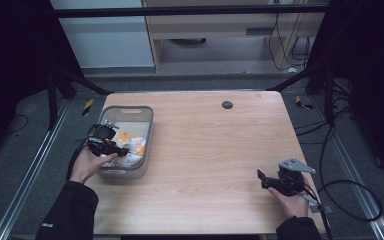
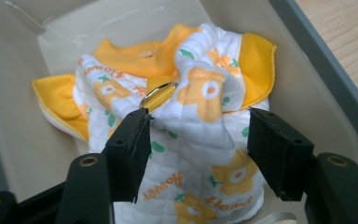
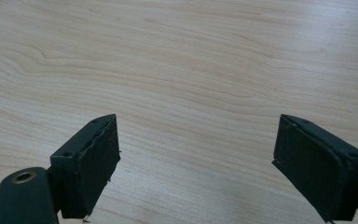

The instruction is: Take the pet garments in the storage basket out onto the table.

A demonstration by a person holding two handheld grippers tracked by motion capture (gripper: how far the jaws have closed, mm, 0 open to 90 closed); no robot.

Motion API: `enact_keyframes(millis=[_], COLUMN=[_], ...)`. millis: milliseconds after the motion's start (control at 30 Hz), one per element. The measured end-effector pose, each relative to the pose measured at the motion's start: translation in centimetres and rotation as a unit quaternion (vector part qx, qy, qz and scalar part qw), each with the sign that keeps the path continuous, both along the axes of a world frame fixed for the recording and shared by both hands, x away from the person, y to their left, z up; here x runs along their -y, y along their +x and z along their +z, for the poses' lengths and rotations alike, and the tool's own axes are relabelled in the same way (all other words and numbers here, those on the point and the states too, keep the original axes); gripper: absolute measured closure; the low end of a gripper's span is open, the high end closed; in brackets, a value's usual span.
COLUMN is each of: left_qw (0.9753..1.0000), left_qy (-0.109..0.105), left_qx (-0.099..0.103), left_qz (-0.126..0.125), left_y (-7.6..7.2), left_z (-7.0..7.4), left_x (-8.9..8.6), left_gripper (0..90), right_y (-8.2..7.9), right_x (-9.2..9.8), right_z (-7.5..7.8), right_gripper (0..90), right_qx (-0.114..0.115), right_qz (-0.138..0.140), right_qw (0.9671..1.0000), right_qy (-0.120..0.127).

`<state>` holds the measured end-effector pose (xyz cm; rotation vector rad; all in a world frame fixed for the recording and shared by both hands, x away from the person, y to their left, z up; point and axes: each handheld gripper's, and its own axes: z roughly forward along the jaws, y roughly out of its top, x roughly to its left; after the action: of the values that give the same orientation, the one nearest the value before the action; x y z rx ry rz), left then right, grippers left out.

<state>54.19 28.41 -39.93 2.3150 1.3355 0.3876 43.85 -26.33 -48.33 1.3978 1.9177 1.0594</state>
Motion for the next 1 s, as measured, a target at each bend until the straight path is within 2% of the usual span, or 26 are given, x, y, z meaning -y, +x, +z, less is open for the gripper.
enact_keyframes(millis=[367, 667, 1000], left_qw=[0.9996, 0.9992, 0.9991], left_qy=[-0.018, -0.012, -0.012], left_qx=[-0.019, -0.035, -0.033], left_qz=[0.012, 0.014, 0.024], left_y=[0.4, 0.9, 0.9], left_z=[-0.9, -1.5, -1.7], left_x=[-0.3, 0.0, -0.3], left_gripper=[52.0, 62.6, 77.8], right_y=[0.1, 0.1, 0.2], right_x=[-0.1, -0.1, -0.1], right_z=[-0.2, -0.2, -0.3], right_gripper=[14.0, 13.7, 13.6], right_qx=[-0.007, -0.011, -0.015], right_qz=[0.006, 0.008, 0.010], right_qw=[0.9999, 0.9999, 0.9998], right_qy=[-0.004, -0.005, -0.006])
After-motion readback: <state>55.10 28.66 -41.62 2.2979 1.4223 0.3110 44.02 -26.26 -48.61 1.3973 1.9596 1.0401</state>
